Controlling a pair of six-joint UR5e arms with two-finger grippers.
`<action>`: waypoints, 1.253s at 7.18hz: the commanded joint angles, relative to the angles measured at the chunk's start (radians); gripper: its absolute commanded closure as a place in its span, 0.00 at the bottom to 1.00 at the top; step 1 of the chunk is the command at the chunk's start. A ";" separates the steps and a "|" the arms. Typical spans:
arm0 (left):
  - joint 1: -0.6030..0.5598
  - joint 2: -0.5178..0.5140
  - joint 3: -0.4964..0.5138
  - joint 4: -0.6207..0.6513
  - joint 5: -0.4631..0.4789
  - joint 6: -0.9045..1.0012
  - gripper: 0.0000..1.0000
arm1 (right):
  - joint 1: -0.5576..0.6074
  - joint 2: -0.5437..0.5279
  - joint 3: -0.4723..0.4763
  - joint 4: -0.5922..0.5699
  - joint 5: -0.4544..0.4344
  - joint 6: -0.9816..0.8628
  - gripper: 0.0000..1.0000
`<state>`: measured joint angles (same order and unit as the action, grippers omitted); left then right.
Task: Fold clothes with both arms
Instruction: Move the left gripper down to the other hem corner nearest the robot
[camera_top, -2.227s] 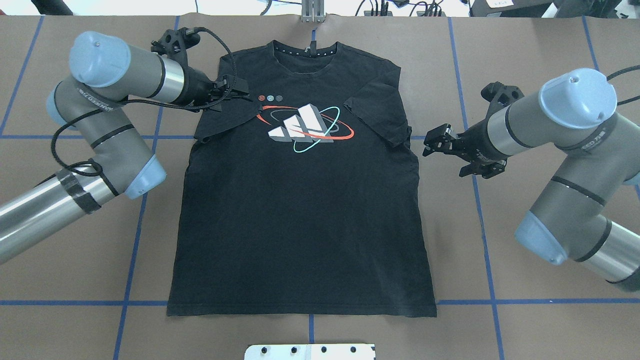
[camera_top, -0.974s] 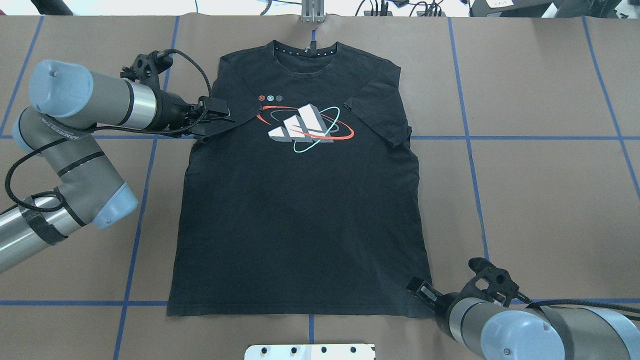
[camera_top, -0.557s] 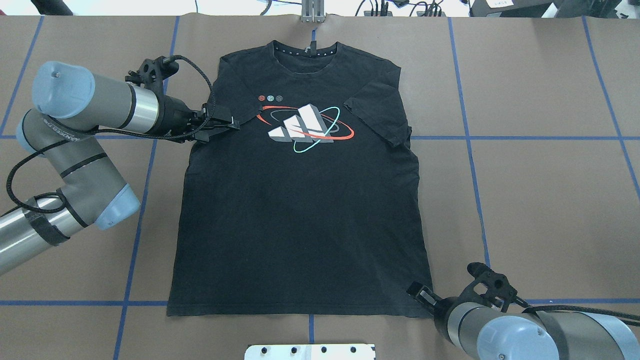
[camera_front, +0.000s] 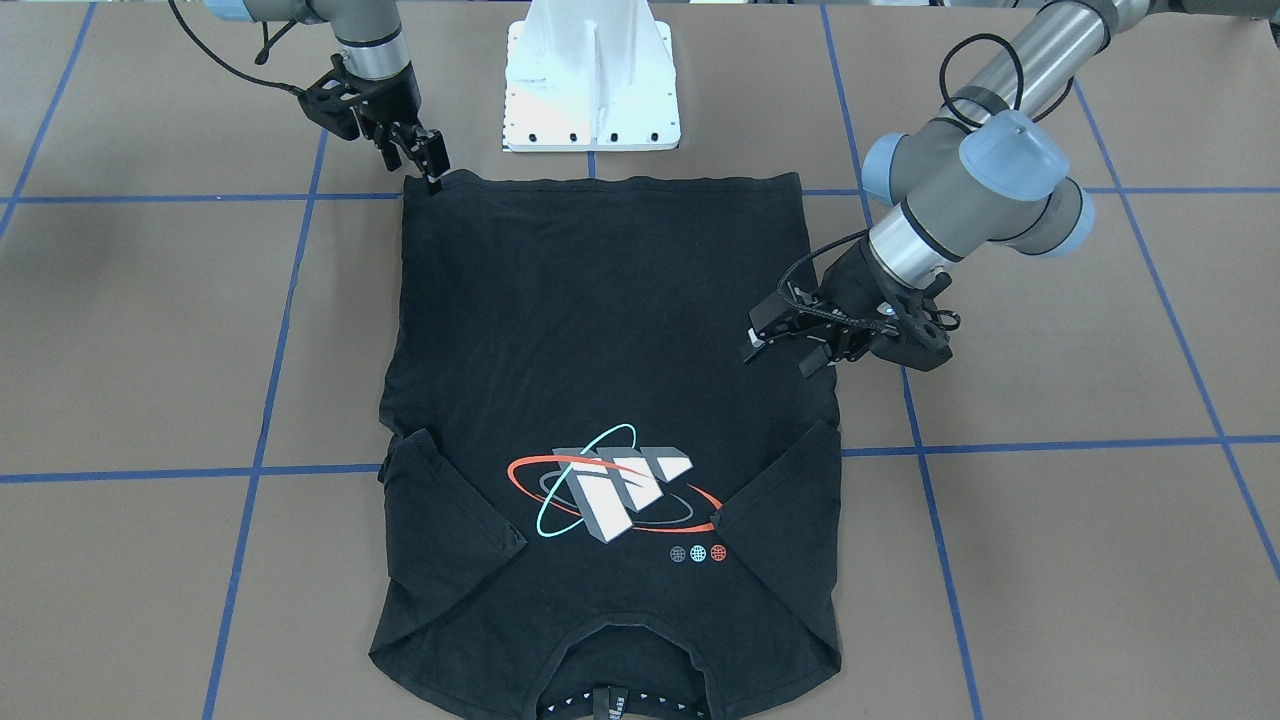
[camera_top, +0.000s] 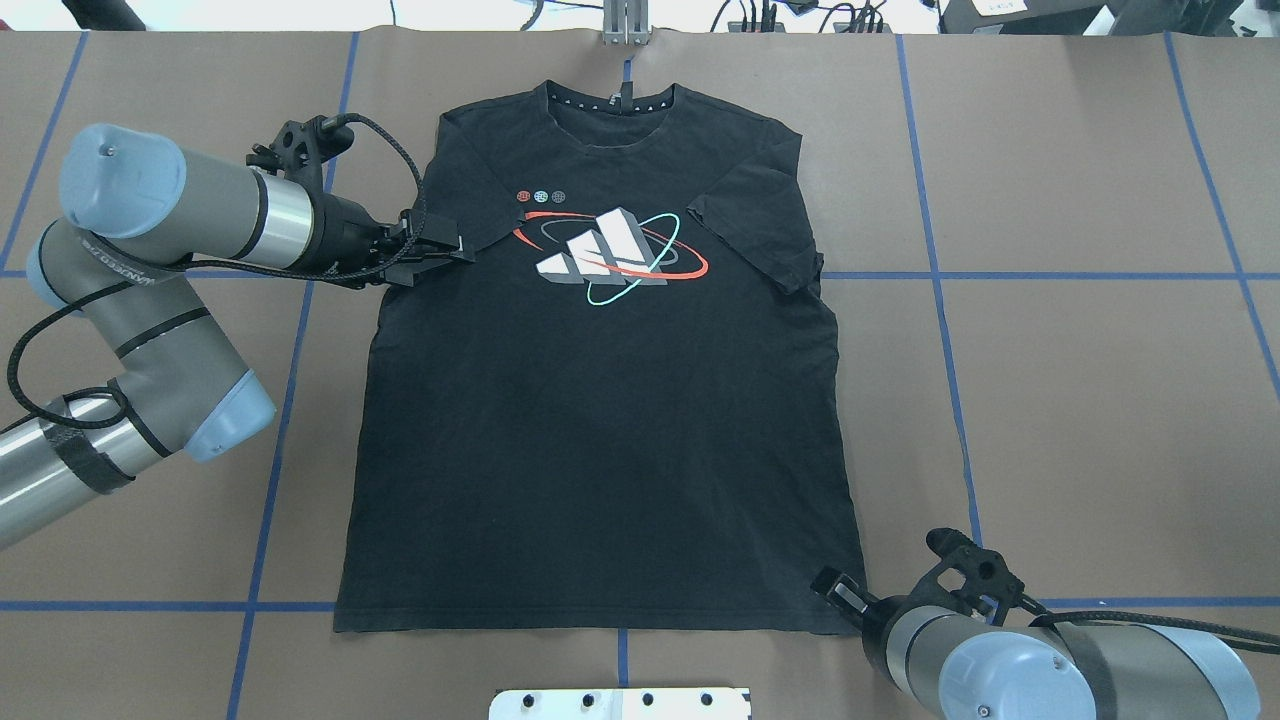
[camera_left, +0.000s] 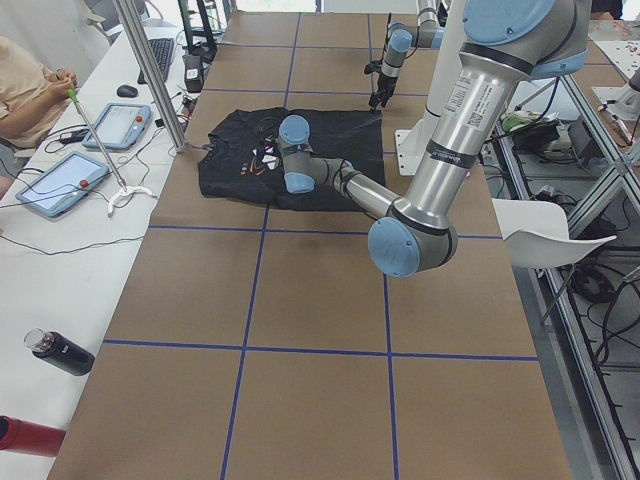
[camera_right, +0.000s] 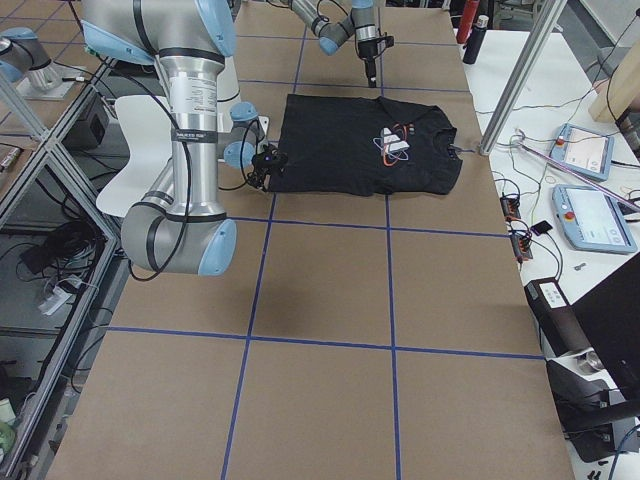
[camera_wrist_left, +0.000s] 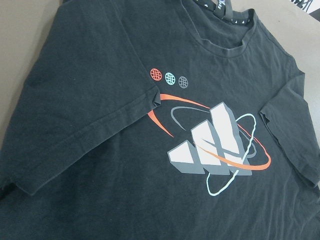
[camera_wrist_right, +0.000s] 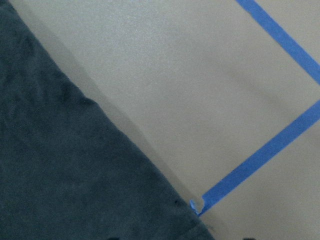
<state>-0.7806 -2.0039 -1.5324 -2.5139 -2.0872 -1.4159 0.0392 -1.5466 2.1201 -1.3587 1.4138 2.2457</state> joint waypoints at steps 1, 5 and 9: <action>0.001 0.001 -0.002 0.001 0.004 -0.008 0.01 | 0.001 -0.001 -0.003 0.000 0.001 0.000 0.16; 0.001 0.002 0.003 0.003 0.009 -0.018 0.01 | 0.001 0.000 -0.011 0.000 0.002 0.000 0.23; 0.000 0.004 0.001 0.003 0.003 -0.018 0.01 | -0.001 0.000 -0.012 0.000 0.001 0.000 0.68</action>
<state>-0.7806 -2.0004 -1.5306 -2.5111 -2.0807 -1.4343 0.0385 -1.5473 2.1068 -1.3591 1.4156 2.2457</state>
